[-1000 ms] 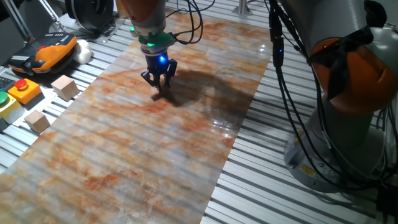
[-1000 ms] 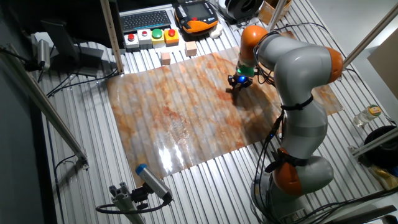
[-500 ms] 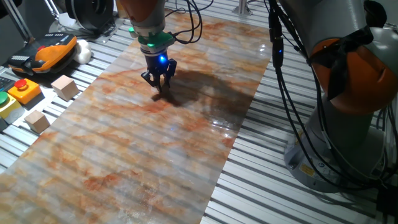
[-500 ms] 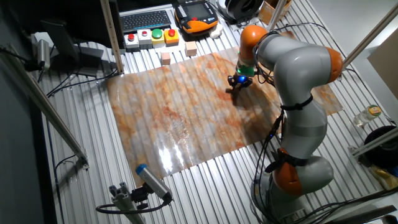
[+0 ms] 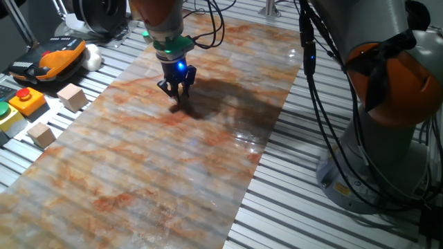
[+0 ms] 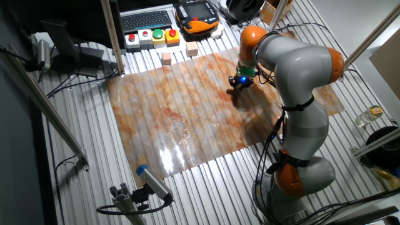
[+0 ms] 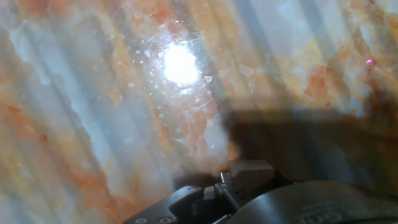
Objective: Hold a small block with the gripper and sweep it from left to right on the table
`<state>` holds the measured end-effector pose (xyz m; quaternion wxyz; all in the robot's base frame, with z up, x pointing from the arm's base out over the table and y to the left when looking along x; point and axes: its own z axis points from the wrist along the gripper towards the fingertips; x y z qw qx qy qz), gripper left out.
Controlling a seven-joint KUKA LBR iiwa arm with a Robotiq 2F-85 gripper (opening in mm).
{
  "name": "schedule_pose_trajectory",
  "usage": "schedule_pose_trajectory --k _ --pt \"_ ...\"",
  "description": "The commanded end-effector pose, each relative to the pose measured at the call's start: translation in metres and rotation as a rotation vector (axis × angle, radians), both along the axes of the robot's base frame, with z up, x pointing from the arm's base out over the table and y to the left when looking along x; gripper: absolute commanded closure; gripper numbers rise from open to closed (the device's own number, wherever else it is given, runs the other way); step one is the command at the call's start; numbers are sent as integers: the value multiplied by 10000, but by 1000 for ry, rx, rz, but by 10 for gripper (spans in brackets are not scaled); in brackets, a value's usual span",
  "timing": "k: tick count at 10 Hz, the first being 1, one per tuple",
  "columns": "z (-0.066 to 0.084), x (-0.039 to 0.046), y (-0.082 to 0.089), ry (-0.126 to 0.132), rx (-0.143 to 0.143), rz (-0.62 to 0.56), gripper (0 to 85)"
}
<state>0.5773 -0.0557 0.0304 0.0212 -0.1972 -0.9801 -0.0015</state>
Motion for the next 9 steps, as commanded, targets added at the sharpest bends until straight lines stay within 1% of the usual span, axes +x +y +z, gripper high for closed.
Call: schedule_pose_trajectory --k 1,3,6,8,9 --pt "1 1 3 -3 -8 2 850" --pt "1 1 3 -4 2 11 850" --pt "1 1 3 -6 -3 17 850" --pt "1 1 3 -14 -17 18 850" --pt "1 1 3 -16 -20 18 850"
